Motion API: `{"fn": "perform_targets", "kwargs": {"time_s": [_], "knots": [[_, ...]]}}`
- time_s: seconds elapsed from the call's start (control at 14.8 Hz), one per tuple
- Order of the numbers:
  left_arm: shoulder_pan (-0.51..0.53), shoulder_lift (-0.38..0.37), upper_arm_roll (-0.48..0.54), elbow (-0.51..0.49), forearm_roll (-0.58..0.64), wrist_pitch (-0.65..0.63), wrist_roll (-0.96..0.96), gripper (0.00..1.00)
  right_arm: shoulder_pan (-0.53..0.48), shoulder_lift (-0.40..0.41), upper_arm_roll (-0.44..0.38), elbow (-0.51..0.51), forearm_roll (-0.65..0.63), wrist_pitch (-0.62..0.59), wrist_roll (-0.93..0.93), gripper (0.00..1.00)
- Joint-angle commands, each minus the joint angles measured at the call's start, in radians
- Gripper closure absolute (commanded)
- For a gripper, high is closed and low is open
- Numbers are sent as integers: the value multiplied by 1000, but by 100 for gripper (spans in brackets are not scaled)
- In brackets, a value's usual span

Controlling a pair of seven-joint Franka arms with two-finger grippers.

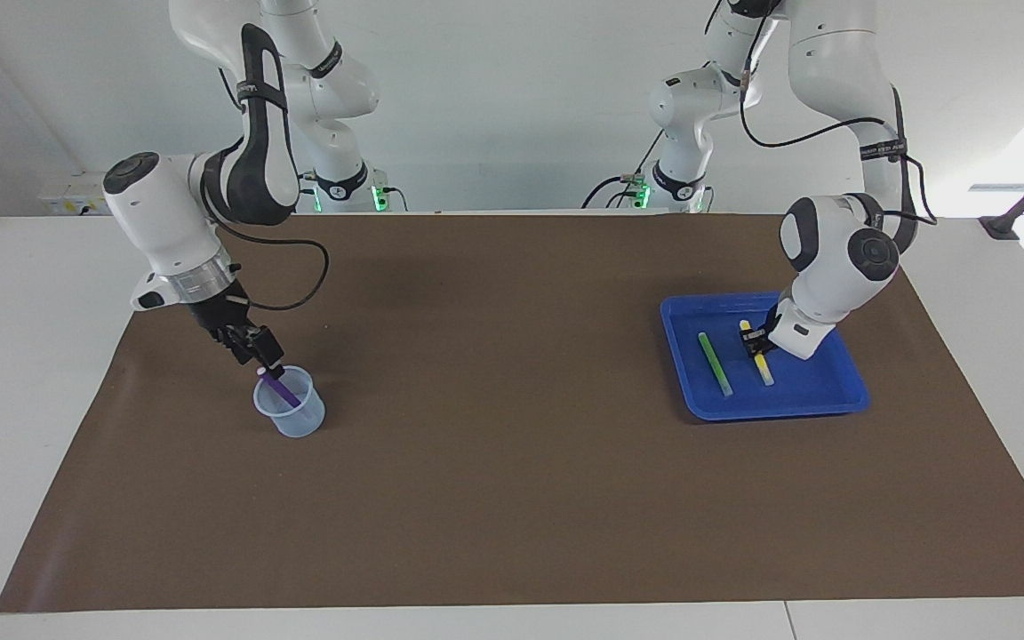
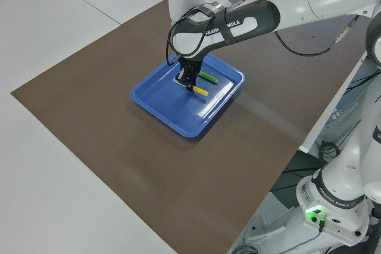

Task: Right arm passes pens to left for tray arrangement
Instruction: 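Place the yellow pen in the tray beside the green pen with the left gripper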

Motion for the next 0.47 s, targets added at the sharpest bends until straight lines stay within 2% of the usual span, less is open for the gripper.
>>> {"fn": "perform_targets", "kwargs": {"time_s": [0.0,0.27,0.41], "knots": [[-2,-4,5,-11,18,21,20,0,-6,11,6,-11,19,24,2,20],[6,-10,2,7,15,-2,20,0,-4,9,6,-12,36,22,4,31],[9,-15,1,42,7,-49,20,0,-4,9,6,-12,59,22,2,41]]}}
